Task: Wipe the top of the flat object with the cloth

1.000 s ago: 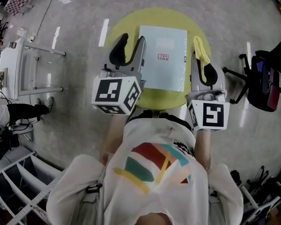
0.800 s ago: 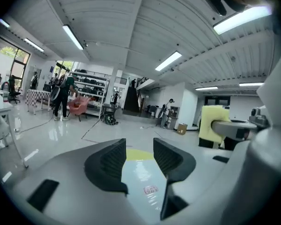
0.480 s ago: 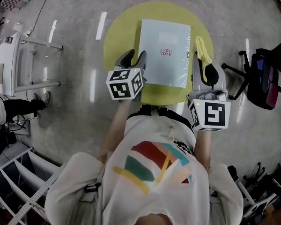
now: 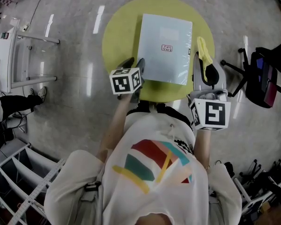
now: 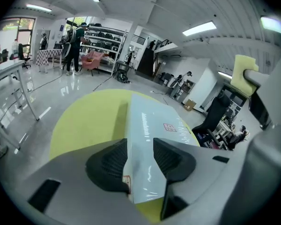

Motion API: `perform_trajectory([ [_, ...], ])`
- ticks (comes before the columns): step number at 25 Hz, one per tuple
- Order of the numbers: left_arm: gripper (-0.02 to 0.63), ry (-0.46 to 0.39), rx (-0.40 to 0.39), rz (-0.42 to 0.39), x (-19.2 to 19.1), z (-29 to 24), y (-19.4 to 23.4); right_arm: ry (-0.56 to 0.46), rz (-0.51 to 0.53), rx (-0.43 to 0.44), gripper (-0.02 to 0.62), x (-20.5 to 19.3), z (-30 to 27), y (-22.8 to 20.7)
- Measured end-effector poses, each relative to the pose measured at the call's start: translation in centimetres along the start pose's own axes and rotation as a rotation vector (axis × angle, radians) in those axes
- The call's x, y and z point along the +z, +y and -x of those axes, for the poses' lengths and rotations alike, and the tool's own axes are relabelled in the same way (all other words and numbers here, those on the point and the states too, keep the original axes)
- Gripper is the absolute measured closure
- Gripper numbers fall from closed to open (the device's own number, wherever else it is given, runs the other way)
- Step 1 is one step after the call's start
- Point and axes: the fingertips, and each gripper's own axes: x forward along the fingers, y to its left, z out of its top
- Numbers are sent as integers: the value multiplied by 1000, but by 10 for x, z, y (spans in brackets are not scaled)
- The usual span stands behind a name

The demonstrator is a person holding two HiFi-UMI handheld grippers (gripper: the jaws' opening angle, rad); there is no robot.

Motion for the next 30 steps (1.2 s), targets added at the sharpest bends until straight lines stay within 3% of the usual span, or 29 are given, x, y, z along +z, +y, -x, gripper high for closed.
perform_trajectory([
  [11,477,97,-33,69,-28,-16,9,29,1,2,568,-8,-2,1],
  [22,480,106,-17,6,-22,-14,7,52,18,-3,568,-12,-13,-3],
  [25,481,111,-9,-7,-23,-15,7,93,108,0,569,-17,-29,-10],
  [30,482,116,1,-25,-23,-15,7,258,385,61,568,-47,-82,-26],
])
